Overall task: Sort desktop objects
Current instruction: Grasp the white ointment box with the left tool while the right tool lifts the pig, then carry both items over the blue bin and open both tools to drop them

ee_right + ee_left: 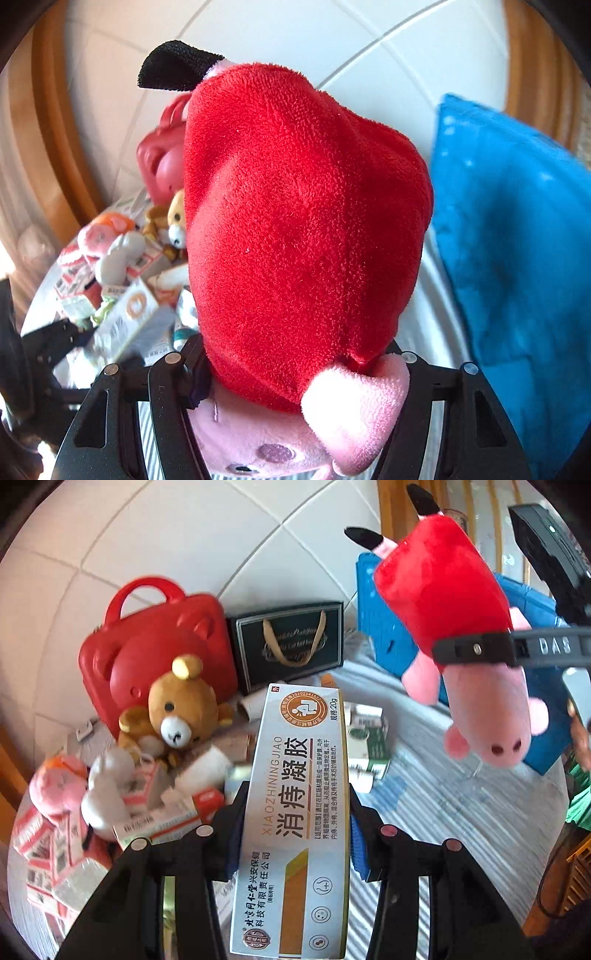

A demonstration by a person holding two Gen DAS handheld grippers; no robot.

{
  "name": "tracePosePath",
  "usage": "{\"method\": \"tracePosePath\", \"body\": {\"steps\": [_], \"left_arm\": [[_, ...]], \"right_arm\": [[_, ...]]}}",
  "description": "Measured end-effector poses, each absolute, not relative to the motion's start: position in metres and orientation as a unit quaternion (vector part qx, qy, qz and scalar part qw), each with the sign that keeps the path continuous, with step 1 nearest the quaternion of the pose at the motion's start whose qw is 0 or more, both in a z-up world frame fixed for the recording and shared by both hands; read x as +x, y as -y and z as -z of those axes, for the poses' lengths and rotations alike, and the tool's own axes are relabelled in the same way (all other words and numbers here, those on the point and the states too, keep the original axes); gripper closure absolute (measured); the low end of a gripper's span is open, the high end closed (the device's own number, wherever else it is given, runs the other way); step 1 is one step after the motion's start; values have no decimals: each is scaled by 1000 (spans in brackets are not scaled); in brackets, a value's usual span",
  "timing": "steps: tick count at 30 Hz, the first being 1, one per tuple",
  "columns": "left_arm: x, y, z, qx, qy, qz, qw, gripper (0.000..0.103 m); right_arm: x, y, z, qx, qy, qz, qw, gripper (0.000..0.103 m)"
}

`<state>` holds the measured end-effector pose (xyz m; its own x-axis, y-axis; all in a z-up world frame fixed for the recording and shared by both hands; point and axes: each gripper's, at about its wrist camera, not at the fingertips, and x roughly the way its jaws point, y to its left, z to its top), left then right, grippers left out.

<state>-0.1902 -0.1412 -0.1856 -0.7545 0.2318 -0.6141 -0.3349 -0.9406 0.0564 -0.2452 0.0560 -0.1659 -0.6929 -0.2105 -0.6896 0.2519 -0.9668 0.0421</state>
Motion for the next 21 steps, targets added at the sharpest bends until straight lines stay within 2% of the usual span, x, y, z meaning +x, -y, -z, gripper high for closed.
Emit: {"method": "tracePosePath", "body": {"steps": [11, 21], "left_arm": [[-202, 6, 40, -176, -115, -946, 245, 58], [-229, -162, -26, -131, -97, -927, 337, 58]], "right_arm": [[-161, -157, 58, 254, 47, 965, 37, 35], [-130, -329, -18, 193, 61, 977, -63, 32]]}}
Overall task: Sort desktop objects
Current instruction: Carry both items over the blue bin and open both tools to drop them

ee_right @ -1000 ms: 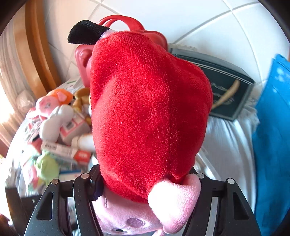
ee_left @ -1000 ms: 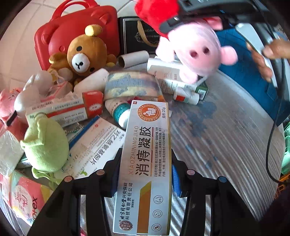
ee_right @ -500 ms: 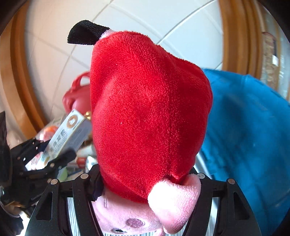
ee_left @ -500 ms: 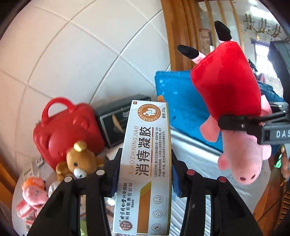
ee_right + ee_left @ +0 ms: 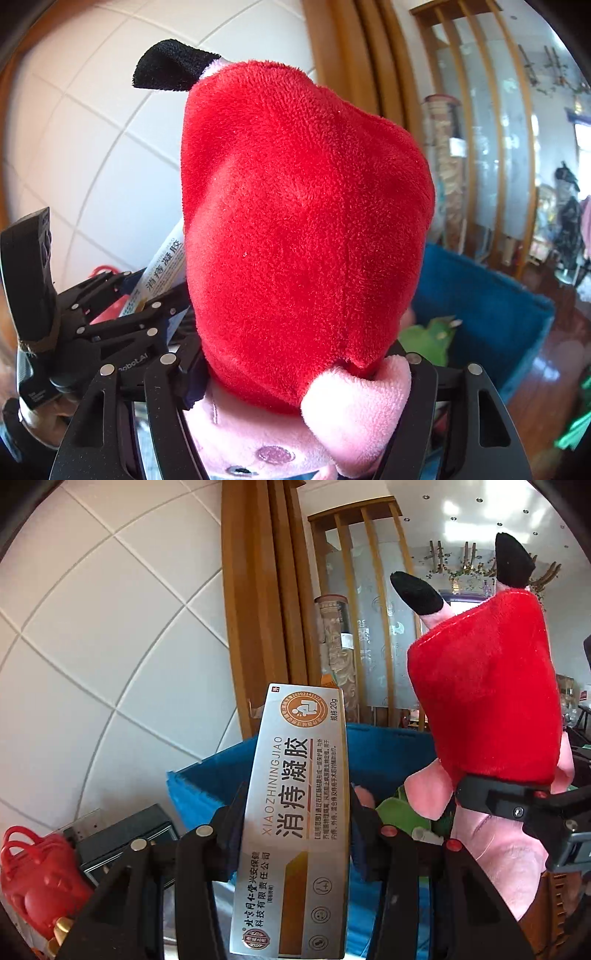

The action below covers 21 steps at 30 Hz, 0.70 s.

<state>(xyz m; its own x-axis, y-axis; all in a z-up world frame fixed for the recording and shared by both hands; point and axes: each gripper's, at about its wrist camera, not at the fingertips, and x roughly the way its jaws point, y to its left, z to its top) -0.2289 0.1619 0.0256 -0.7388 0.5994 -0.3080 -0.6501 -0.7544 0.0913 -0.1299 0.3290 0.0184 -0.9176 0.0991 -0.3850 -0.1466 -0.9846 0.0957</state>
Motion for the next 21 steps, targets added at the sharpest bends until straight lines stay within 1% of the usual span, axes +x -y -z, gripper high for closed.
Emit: {"method": "tracePosePath", "body": {"steps": [4, 9, 10, 11, 12, 14, 15, 16, 17, 18, 21], "left_arm": [[-242, -214, -32, -132, -106, -922, 348, 58], [-248, -263, -36, -138, -128, -919, 347, 57], [-252, -271, -36, -145, -131, -918, 344, 57], [-257, -279, -36, -154, -137, -917, 343, 56], [-262, -286, -36, -161, -143, -917, 336, 56], [-270, -296, -36, -169, -159, -920, 316, 49], [-272, -301, -36, -169, -164, -923, 305, 41], [-272, -304, -38, -165, -163, -927, 296, 36], [-273, -303, -41, -162, -156, -929, 294, 34], [-274, -302, -44, -162, -147, -930, 295, 33], [-274, -299, -48, -163, -125, -936, 286, 23]], "right_arm": [[-138, -396, -28, -195, -70, -974, 94, 32], [-156, -448, -18, -204, -93, -969, 106, 32], [-158, -455, -14, -205, -96, -968, 108, 31], [-163, -464, -13, -207, -100, -967, 108, 26], [-166, -466, -9, -211, -104, -966, 110, 25], [-177, -474, -5, -218, -107, -963, 115, 18], [-178, -474, -3, -219, -109, -962, 122, 17], [-179, -472, 0, -218, -112, -961, 129, 15], [-181, -471, 4, -216, -116, -961, 131, 11], [-181, -473, 4, -211, -119, -961, 131, 10], [-179, -472, 3, -198, -115, -964, 133, 6]]}}
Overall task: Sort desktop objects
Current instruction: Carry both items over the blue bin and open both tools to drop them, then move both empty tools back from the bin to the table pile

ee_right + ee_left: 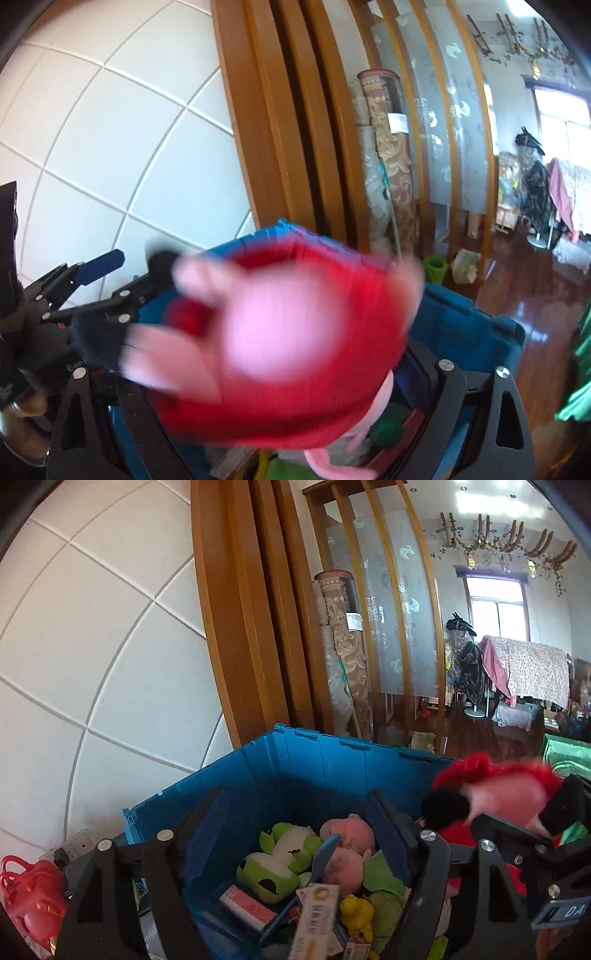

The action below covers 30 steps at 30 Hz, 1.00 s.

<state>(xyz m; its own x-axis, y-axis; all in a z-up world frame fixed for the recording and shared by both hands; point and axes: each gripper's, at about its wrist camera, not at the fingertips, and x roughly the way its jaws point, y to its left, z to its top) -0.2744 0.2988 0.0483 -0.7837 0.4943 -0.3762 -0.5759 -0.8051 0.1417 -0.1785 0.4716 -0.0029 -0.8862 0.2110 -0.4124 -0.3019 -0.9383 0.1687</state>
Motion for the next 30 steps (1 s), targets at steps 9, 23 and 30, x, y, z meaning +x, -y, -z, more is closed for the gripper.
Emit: {"method": "tracePosePath", "body": {"steps": [9, 23, 30], "left_arm": [[-265, -280, -36, -162, -119, -946, 253, 23], [-215, -159, 13, -176, -70, -971, 144, 23], [-199, -65, 44, -195, -67, -975, 83, 23]], "right_arm": [[-163, -451, -14, -167, -105, -975, 106, 3], [-148, -383, -2, -174, -68, -981, 42, 0], [-153, -303, -3, -183, -41, -982, -31, 0]]}}
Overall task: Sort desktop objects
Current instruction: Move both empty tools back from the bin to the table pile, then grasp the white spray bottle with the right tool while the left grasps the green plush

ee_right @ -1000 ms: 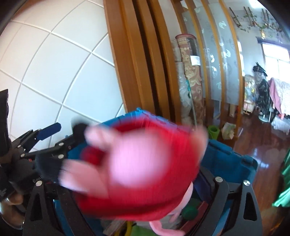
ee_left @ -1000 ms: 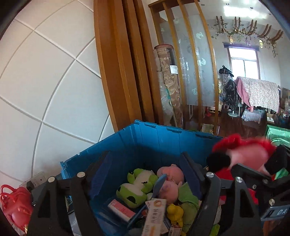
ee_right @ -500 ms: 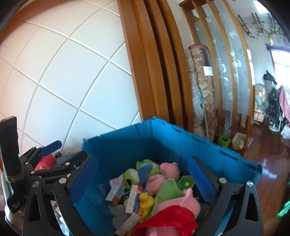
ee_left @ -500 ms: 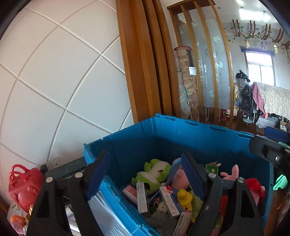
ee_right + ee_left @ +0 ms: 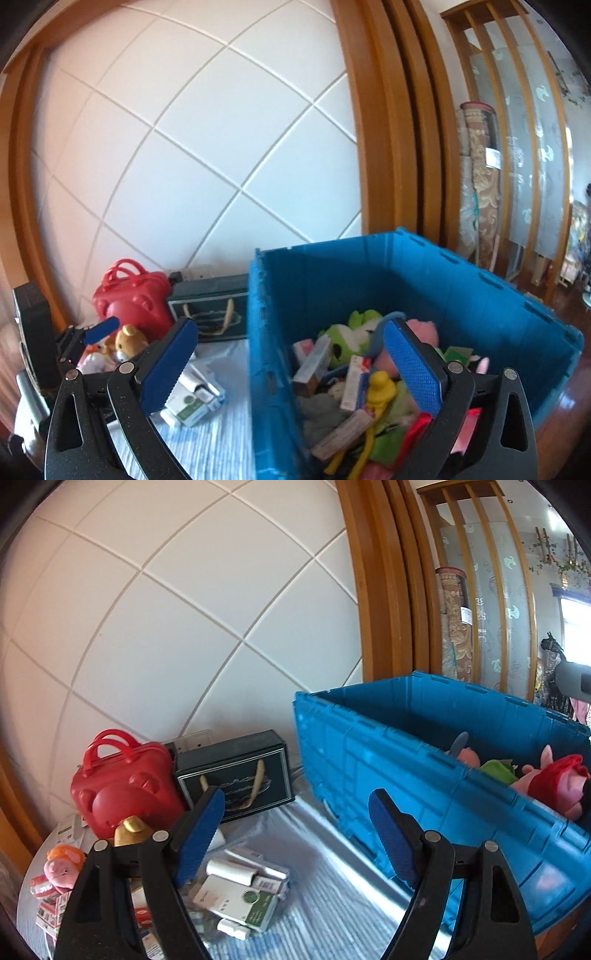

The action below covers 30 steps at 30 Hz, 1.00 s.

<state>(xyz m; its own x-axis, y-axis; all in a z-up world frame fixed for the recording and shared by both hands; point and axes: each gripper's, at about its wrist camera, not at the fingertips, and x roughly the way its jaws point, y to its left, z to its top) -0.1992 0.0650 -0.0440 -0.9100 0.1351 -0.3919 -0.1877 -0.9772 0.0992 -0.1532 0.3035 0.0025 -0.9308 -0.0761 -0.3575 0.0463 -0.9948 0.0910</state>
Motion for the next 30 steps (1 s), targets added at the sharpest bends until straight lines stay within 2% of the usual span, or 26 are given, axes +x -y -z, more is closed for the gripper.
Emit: {"method": "tracePosePath", "body": {"steps": [13, 22, 25, 28, 30], "left_arm": [[-161, 121, 117, -264, -82, -961, -10, 23], [-157, 211, 198, -329, -52, -942, -49, 23], [-161, 228, 221, -341, -34, -938, -55, 23], [-169, 243, 243, -359, -28, -931, -59, 23], [-176, 251, 256, -373, -22, -925, -69, 23]], "right_arm": [[-189, -110, 63, 243, 19, 957, 158, 0], [-220, -36, 152, 324, -14, 923, 208, 1], [-235, -22, 186, 353, -49, 907, 225, 3], [-252, -17, 216, 394, -58, 886, 238, 15], [-262, -15, 235, 416, -58, 873, 249, 16]]}}
